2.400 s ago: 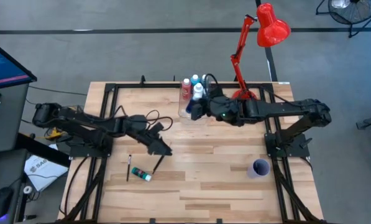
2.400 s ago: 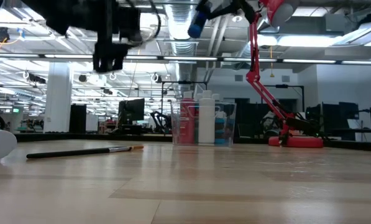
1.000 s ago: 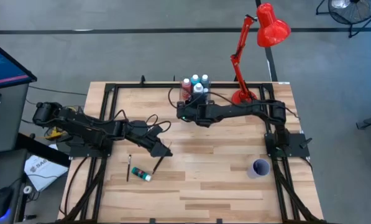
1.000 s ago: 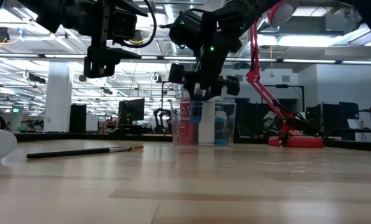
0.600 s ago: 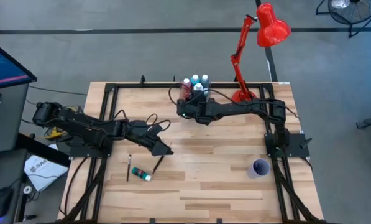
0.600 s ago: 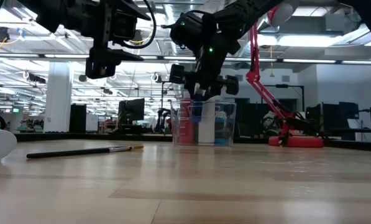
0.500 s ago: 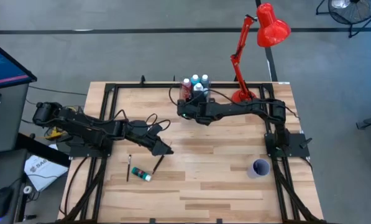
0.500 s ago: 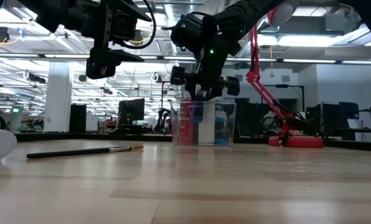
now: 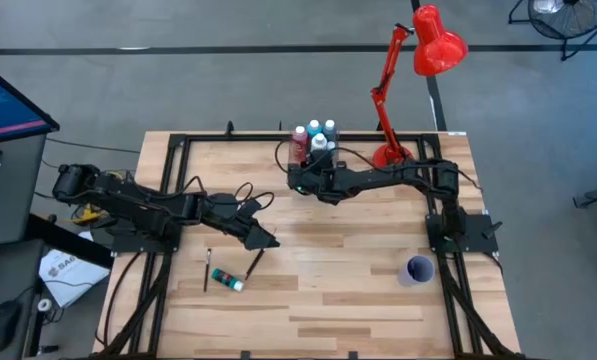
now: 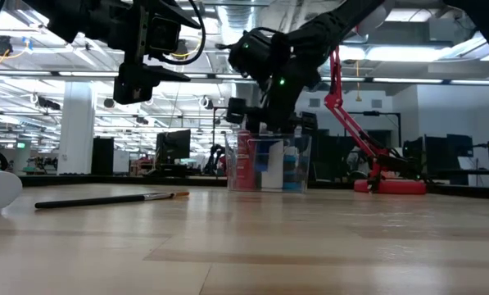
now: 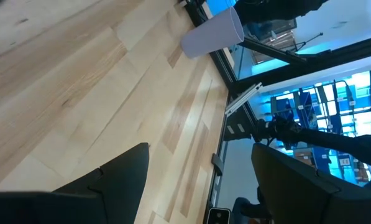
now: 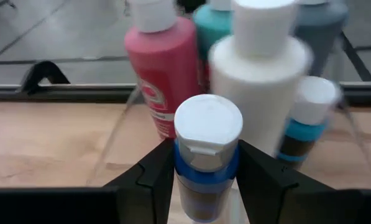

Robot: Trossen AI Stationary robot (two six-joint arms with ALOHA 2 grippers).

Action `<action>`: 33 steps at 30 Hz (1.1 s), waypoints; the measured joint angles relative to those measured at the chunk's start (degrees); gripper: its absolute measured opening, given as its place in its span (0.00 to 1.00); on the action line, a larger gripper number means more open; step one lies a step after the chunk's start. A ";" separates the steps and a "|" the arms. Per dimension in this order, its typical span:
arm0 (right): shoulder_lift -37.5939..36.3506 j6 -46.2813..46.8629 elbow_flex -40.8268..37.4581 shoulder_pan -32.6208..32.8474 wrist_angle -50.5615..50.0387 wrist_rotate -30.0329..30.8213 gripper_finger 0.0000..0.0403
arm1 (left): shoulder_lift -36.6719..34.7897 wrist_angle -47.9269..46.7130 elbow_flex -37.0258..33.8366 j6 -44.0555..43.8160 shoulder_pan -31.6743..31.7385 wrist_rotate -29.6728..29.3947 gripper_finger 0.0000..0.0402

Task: Pick & Place Paint Supplies
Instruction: Put the blue paint bottle into the transparent bin

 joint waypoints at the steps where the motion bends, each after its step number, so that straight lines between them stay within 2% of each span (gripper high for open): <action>1: 0.66 -0.85 0.07 -0.06 1.16 -0.09 0.35 | 0.00 0.00 0.00 0.02 0.00 0.00 0.69; 10: 6.26 -1.07 2.87 0.35 4.33 -3.73 0.35 | 0.02 0.02 0.00 -0.02 0.00 -0.09 0.69; 33: 5.92 -4.84 3.25 -2.53 -1.26 -2.85 0.35 | 0.02 -0.09 0.02 0.00 0.00 -0.17 0.69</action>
